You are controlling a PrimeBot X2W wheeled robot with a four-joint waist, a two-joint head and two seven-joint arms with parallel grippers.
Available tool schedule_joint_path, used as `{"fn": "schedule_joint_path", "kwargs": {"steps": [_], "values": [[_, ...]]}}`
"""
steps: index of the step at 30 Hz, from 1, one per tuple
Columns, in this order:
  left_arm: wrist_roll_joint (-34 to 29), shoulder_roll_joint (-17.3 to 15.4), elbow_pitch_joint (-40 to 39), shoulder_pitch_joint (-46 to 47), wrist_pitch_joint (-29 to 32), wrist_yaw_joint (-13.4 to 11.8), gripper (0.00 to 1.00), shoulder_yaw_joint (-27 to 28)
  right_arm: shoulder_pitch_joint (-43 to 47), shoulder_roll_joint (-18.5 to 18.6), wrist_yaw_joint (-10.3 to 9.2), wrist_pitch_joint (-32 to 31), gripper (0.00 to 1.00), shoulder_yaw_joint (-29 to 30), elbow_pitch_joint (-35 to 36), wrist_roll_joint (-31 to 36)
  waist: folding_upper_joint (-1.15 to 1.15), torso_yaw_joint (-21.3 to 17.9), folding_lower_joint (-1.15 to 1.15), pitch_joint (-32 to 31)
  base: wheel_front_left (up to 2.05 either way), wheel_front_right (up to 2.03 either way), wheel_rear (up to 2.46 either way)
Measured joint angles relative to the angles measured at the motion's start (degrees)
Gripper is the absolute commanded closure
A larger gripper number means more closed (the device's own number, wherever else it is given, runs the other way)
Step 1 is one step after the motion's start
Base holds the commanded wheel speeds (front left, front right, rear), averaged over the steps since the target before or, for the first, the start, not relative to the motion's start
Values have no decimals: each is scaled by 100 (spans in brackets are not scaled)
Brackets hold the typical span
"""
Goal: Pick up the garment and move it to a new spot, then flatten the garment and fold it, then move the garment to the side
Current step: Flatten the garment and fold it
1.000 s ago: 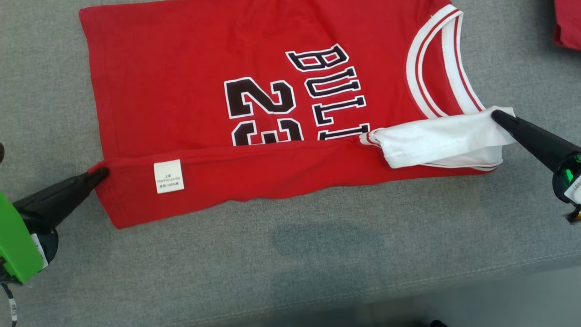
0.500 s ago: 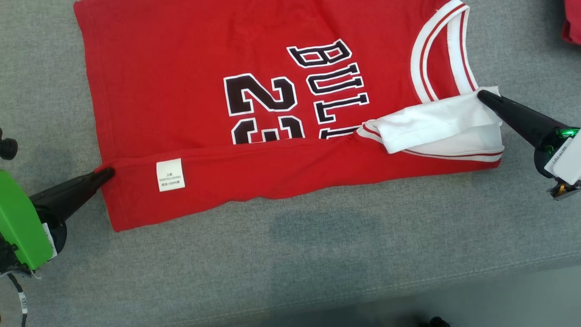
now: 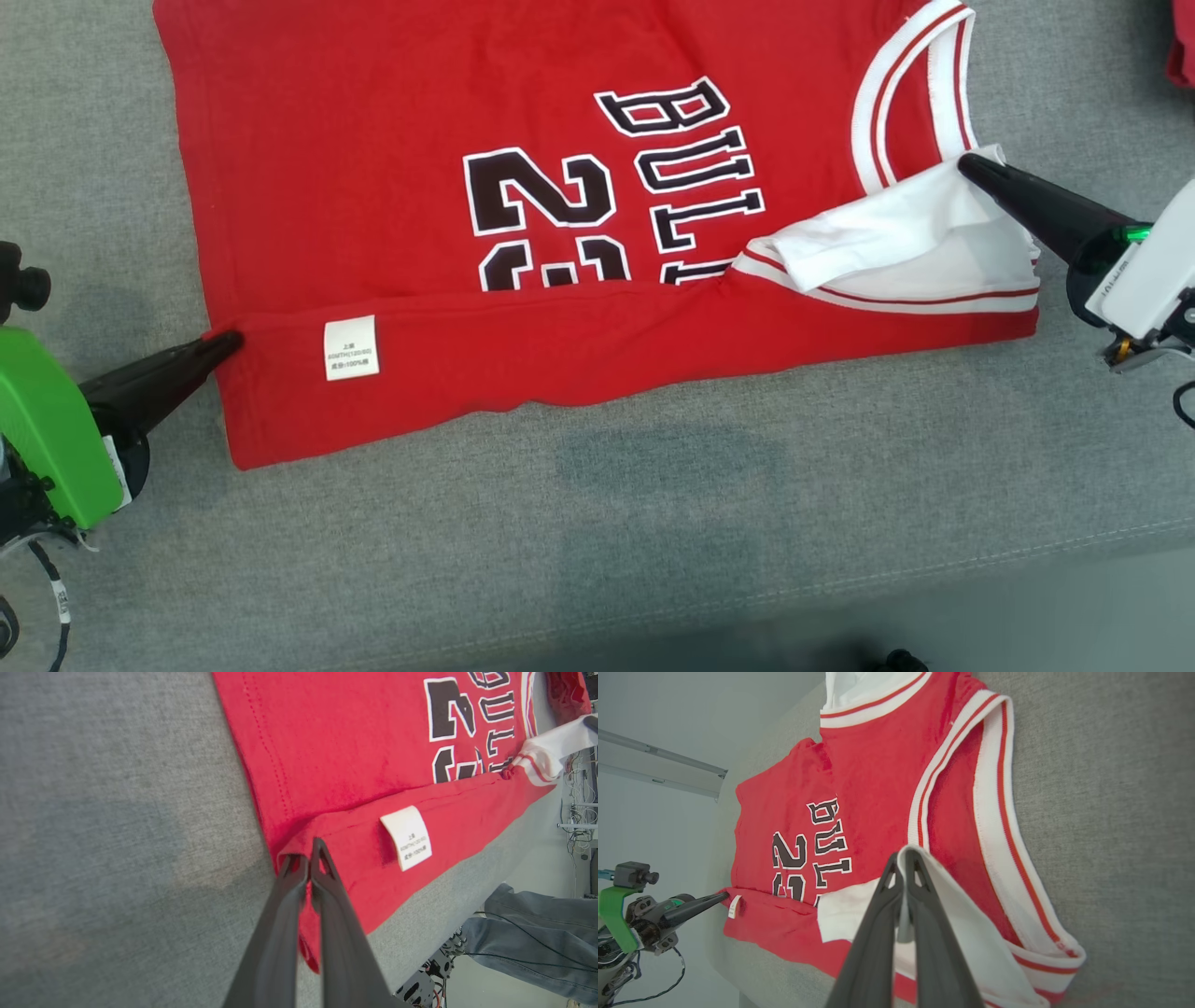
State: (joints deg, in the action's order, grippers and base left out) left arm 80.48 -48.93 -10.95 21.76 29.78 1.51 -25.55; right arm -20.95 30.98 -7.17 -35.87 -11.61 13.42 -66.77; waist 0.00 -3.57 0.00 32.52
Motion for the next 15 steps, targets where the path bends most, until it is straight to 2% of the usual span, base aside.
{"fn": "schedule_joint_path", "kwargs": {"steps": [11, 12, 15], "values": [[-14, 174, 248, 117, -1, 0, 100, -63, -375, -100, 0, 0, 100, -116, -288, 131, 0, 24, 0, -8, 0, 0, 0], [-35, 189, 270, 121, -1, 0, 100, -66, -375, -100, 0, 1, 91, -133, -336, 166, 0, 26, 0, -8, 0, 0, 0], [-52, 247, 305, 129, -9, 0, 100, -82, -374, -103, 0, -3, 79, -201, -464, 218, 0, 31, 0, -3, 0, 0, 0]]}}
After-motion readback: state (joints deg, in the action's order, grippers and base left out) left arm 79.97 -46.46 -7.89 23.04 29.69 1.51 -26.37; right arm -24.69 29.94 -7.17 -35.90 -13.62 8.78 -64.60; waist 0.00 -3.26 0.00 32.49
